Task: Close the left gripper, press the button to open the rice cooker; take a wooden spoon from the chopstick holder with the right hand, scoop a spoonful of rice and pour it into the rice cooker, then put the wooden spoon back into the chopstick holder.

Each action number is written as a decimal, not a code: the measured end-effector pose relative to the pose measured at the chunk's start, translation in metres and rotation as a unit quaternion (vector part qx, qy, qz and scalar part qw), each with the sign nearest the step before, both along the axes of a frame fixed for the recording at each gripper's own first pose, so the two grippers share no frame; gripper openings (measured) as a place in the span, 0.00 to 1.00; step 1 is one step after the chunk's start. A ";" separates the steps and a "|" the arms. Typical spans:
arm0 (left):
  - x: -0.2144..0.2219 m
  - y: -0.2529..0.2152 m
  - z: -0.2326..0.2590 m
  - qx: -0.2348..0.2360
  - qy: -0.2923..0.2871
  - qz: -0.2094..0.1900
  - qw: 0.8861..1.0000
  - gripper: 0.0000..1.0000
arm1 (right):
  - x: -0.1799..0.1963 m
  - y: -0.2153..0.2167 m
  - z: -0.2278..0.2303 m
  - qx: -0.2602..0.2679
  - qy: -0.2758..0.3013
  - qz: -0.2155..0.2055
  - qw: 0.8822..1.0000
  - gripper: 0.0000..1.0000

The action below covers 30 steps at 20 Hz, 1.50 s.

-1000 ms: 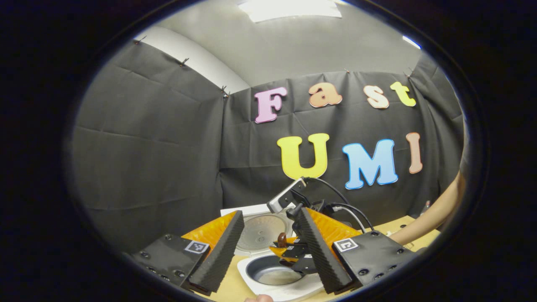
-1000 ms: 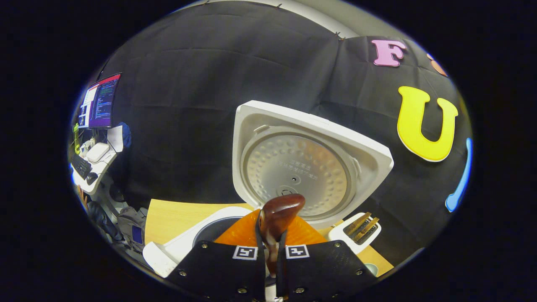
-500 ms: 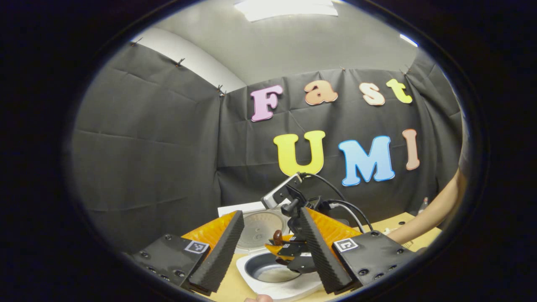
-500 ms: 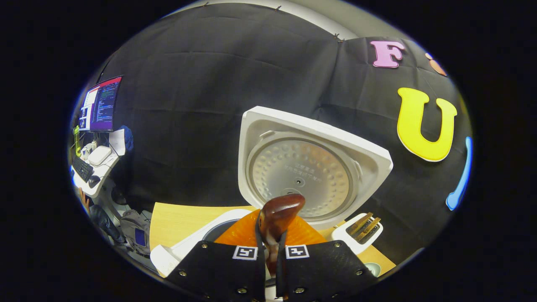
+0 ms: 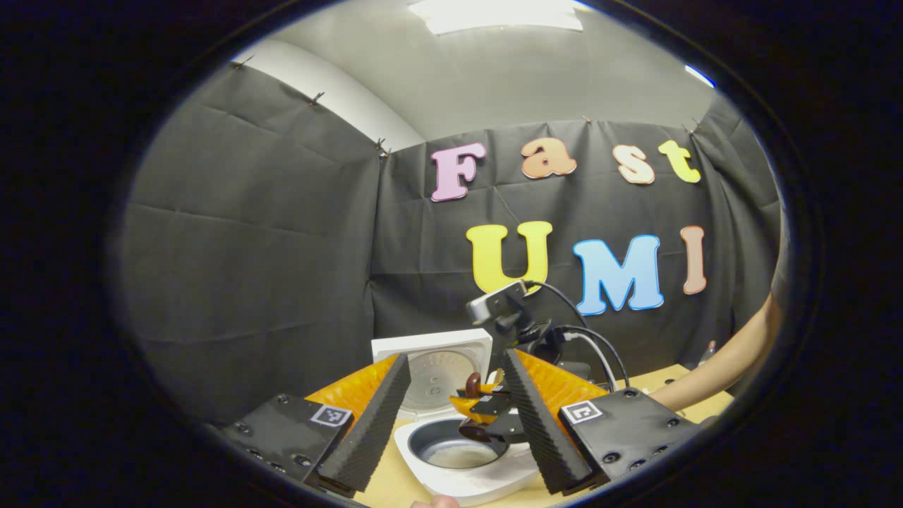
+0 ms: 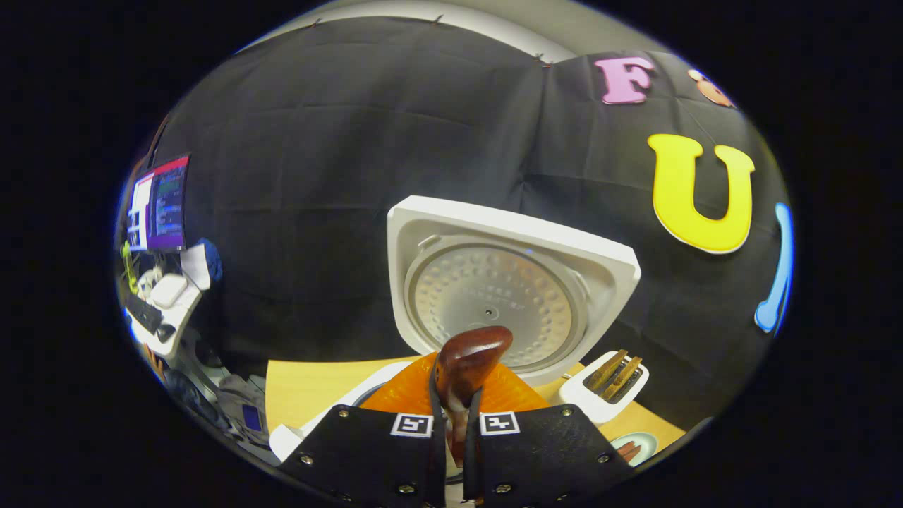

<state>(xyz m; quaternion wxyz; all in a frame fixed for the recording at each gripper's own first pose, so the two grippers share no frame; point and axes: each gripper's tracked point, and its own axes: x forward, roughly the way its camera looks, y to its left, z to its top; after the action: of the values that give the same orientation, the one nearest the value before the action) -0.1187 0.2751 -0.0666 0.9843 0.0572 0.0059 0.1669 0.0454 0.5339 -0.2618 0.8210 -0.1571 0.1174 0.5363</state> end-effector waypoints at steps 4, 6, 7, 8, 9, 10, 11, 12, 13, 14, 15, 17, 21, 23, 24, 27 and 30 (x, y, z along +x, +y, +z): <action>-0.003 0.014 -0.009 -0.008 0.014 0.010 1.000 0.92 | 0.017 -0.016 0.030 0.075 0.089 -0.044 0.992 0.10; -0.003 0.017 -0.013 -0.016 0.017 0.011 1.000 0.93 | 0.026 -0.024 0.042 0.112 0.151 -0.069 0.980 0.10; 0.000 0.017 -0.015 -0.017 0.019 0.011 1.000 0.94 | 0.032 -0.031 0.047 0.127 0.176 -0.084 0.973 0.10; 0.003 0.015 -0.018 -0.017 0.021 0.011 1.000 0.94 | 0.038 -0.037 0.054 0.140 0.194 -0.095 0.966 0.10; 0.007 0.013 -0.020 -0.016 0.023 0.009 1.000 0.95 | 0.042 -0.045 0.061 0.155 0.210 -0.104 0.960 0.10; 0.009 0.010 -0.021 -0.016 0.024 0.006 1.000 0.96 | 0.044 -0.051 0.068 0.168 0.221 -0.110 0.954 0.10; 0.011 0.008 -0.024 -0.015 0.027 0.004 1.000 0.96 | 0.047 -0.059 0.074 0.178 0.229 -0.116 0.950 0.10; 0.015 0.008 -0.028 -0.014 0.031 0.002 0.999 0.97 | 0.049 -0.067 0.080 0.184 0.230 -0.123 0.948 0.10; 0.021 0.009 -0.030 -0.012 0.034 0.000 0.999 0.97 | 0.049 -0.077 0.084 0.186 0.230 -0.131 0.946 0.10; 0.026 0.007 -0.030 -0.011 0.035 -0.003 0.999 0.97 | 0.050 -0.086 0.089 0.190 0.227 -0.137 0.945 0.10; 0.031 0.006 -0.029 -0.012 0.034 -0.008 0.999 0.97 | 0.048 -0.095 0.095 0.195 0.229 -0.143 0.943 0.10; 0.046 0.000 -0.030 -0.018 0.033 -0.022 0.999 0.97 | 0.048 -0.115 0.108 0.208 0.232 -0.157 0.937 0.10; 0.078 -0.010 -0.031 -0.013 0.037 -0.046 0.998 0.97 | 0.053 -0.158 0.134 0.224 0.214 -0.187 0.932 0.10; 0.087 -0.017 -0.032 -0.012 0.040 -0.059 0.997 0.97 | 0.055 -0.183 0.146 0.229 0.201 -0.203 0.931 0.10; 0.093 -0.021 -0.033 -0.011 0.040 -0.066 0.997 0.97 | 0.056 -0.194 0.151 0.231 0.193 -0.210 0.930 0.10; 0.106 -0.035 -0.036 -0.010 0.043 -0.086 0.995 0.97 | 0.065 -0.232 0.154 0.238 0.172 -0.242 0.925 0.10; 0.123 -0.049 -0.040 -0.022 0.040 -0.106 0.993 0.97 | 0.077 -0.273 0.155 0.239 0.139 -0.276 0.920 0.10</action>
<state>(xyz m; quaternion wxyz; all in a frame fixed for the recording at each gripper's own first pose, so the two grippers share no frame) 0.0043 0.2258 -0.1062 0.9964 0.0427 0.0424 0.0591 0.1226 0.2610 -0.1064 0.9250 0.1588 0.1378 0.3166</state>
